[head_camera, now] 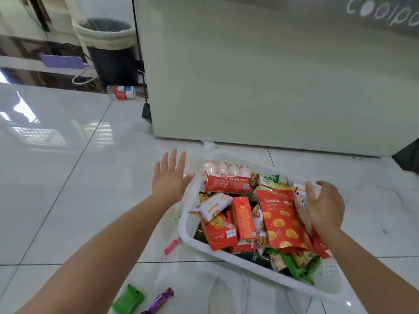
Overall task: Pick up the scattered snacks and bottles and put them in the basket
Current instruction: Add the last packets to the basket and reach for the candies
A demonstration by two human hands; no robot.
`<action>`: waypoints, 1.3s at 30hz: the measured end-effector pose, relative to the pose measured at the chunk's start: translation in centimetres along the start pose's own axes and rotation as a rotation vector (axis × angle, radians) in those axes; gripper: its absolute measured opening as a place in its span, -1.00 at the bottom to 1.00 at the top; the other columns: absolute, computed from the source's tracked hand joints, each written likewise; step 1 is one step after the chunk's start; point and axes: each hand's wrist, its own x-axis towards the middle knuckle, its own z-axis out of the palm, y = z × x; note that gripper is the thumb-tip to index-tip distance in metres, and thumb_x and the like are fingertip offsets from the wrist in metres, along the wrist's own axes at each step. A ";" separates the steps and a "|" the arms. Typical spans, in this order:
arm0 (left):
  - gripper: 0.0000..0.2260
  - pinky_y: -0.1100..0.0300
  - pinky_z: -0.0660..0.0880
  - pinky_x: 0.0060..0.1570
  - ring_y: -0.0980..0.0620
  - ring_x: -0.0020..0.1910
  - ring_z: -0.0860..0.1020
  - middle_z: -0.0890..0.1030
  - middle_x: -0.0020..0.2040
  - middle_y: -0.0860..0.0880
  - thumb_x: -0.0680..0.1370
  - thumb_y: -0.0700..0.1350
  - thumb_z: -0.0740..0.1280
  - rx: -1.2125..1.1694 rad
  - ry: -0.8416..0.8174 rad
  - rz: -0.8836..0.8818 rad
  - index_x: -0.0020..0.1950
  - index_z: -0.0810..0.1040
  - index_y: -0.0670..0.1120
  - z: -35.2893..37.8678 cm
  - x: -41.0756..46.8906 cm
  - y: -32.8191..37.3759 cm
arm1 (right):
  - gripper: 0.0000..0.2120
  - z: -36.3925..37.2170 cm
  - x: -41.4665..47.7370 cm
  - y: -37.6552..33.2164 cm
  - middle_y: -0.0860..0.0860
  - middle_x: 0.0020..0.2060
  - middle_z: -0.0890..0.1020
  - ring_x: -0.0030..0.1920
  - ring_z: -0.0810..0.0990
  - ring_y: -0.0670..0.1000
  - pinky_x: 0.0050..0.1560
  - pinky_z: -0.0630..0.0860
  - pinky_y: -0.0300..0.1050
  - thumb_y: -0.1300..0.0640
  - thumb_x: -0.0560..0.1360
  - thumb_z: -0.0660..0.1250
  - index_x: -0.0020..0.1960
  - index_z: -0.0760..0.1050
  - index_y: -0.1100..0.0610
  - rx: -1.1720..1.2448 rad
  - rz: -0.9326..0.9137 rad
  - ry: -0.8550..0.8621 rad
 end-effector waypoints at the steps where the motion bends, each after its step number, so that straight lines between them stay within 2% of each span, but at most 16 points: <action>1: -0.41 -0.05 -0.15 0.50 -0.11 0.54 -0.20 -0.21 0.57 -0.06 0.62 0.21 -0.11 0.052 0.052 -0.017 0.55 -0.23 0.01 -0.4 -0.5 -0.9 | -0.52 0.4 0.1 -1.0 0.22 0.28 0.48 0.32 0.41 0.23 0.42 0.21 0.15 -0.11 0.59 0.10 0.29 0.40 0.24 -0.012 -0.039 -0.012; 4: -0.40 -0.06 -0.20 0.48 -0.12 0.54 -0.22 -0.23 0.57 -0.08 0.61 0.22 -0.12 0.126 0.157 -0.061 0.55 -0.24 -0.01 -2.6 -0.8 -2.1 | -0.42 1.5 0.4 -4.4 0.14 0.42 0.35 0.47 0.23 0.14 0.51 -0.06 0.16 -0.22 0.59 -0.07 0.41 0.30 0.14 -0.117 -0.187 -0.103; 7: -0.39 -0.06 -0.21 0.48 -0.10 0.54 -0.21 -0.23 0.57 -0.07 0.60 0.23 -0.13 0.222 0.200 0.021 0.56 -0.23 0.00 -6.0 -0.1 -1.9 | -0.21 1.3 1.1 -8.5 0.06 0.51 0.19 0.54 0.04 0.07 0.49 -0.23 0.10 -0.32 0.45 -0.33 0.50 0.17 0.05 -0.180 -0.303 -0.208; 10: -0.39 -0.06 -0.24 0.47 -0.09 0.54 -0.21 -0.22 0.57 -0.06 0.60 0.24 -0.12 0.304 0.216 0.103 0.55 -0.24 0.03 -10.6 1.1 -1.3 | -0.18 -0.4 2.3 -12.4 0.01 0.54 0.10 0.55 -0.05 0.04 0.50 -0.26 0.12 -0.36 0.41 -0.40 0.53 0.08 -0.01 -0.235 -0.355 -0.271; 12: -0.39 -0.06 -0.26 0.47 -0.08 0.54 -0.23 -0.22 0.57 -0.06 0.60 0.24 -0.12 0.328 0.216 0.117 0.54 -0.26 0.03 -14.2 1.8 -0.4 | -0.20 -2.6 3.2 -14.5 -0.01 0.55 0.07 0.55 -0.09 0.04 0.50 -0.26 0.14 -0.38 0.43 -0.41 0.54 0.03 -0.04 -0.296 -0.383 -0.315; 15: -0.39 -0.06 -0.27 0.46 -0.08 0.54 -0.24 -0.24 0.56 -0.05 0.60 0.25 -0.14 0.373 0.196 0.135 0.53 -0.29 0.04 -19.9 2.0 0.8 | -0.14 -6.5 4.4 -17.2 -0.02 0.55 0.04 0.55 -0.11 0.05 0.48 -0.28 0.14 -0.35 0.35 -0.47 0.54 0.00 -0.05 -0.329 -0.411 -0.376; 19: -0.39 -0.06 -0.28 0.46 -0.09 0.54 -0.22 -0.24 0.56 -0.06 0.59 0.25 -0.14 0.370 0.148 0.114 0.54 -0.27 0.03 -26.8 0.0 2.1 | -0.13 -12.9 5.1 -20.0 -0.03 0.56 -0.02 0.55 -0.17 0.05 0.48 -0.32 0.15 -0.35 0.32 -0.52 0.55 -0.07 -0.08 -0.344 -0.396 -0.444; 23: -0.38 -0.08 -0.23 0.48 -0.10 0.54 -0.23 -0.24 0.56 -0.06 0.56 0.25 -0.19 0.367 0.099 0.076 0.53 -0.30 0.03 -33.6 -3.3 4.2 | -0.03 -20.4 4.6 -22.1 -0.03 0.56 -0.06 0.55 -0.20 0.07 0.44 -0.38 0.14 -0.40 0.25 -0.67 0.54 -0.12 -0.10 -0.377 -0.450 -0.502; 24: -0.38 -0.08 -0.23 0.49 -0.10 0.54 -0.23 -0.24 0.56 -0.06 0.56 0.25 -0.20 0.357 0.088 0.063 0.53 -0.31 0.03 -35.3 -4.2 4.9 | -0.09 -22.5 4.5 -22.7 -0.03 0.56 -0.08 0.55 -0.21 0.07 0.45 -0.37 0.15 -0.38 0.29 -0.63 0.54 -0.15 -0.10 -0.387 -0.449 -0.521; 27: -0.38 -0.09 -0.21 0.48 -0.10 0.55 -0.19 -0.18 0.57 -0.07 0.55 0.25 -0.18 0.336 0.083 0.070 0.53 -0.26 0.01 -41.1 -6.3 7.1 | -0.36 -29.1 4.3 -24.4 -0.04 0.56 -0.12 0.54 -0.25 0.08 0.46 -0.36 0.17 -0.30 0.51 -0.34 0.54 -0.21 -0.12 -0.390 -0.404 -0.570; 29: -0.38 -0.07 -0.23 0.47 -0.09 0.55 -0.20 -0.18 0.57 -0.07 0.56 0.25 -0.16 0.337 0.065 0.080 0.54 -0.24 0.02 -45.1 -7.4 8.5 | -0.41 -33.6 4.0 -25.4 -0.03 0.56 -0.11 0.54 -0.25 0.08 0.44 -0.38 0.15 -0.28 0.55 -0.25 0.54 -0.22 -0.13 -0.379 -0.408 -0.562; 36: -0.36 -0.11 -0.13 0.47 -0.14 0.55 -0.07 -0.03 0.58 -0.12 0.56 0.22 -0.07 0.288 0.094 0.115 0.56 -0.08 -0.05 -56.5 -10.5 13.6 | -0.42 -48.4 4.7 -26.7 -0.04 0.56 -0.14 0.54 -0.25 0.08 0.44 -0.38 0.15 -0.28 0.56 -0.24 0.53 -0.21 -0.16 -0.397 -0.435 -0.561; 39: -0.34 -0.12 -0.09 0.46 -0.15 0.55 -0.04 -0.01 0.57 -0.13 0.53 0.23 -0.09 0.264 0.115 0.135 0.56 -0.03 -0.07 -59.5 -11.0 16.0 | -0.31 -52.7 5.2 -26.0 -0.04 0.56 -0.10 0.55 -0.22 0.08 0.47 -0.33 0.17 -0.33 0.44 -0.41 0.53 -0.18 -0.15 -0.373 -0.411 -0.515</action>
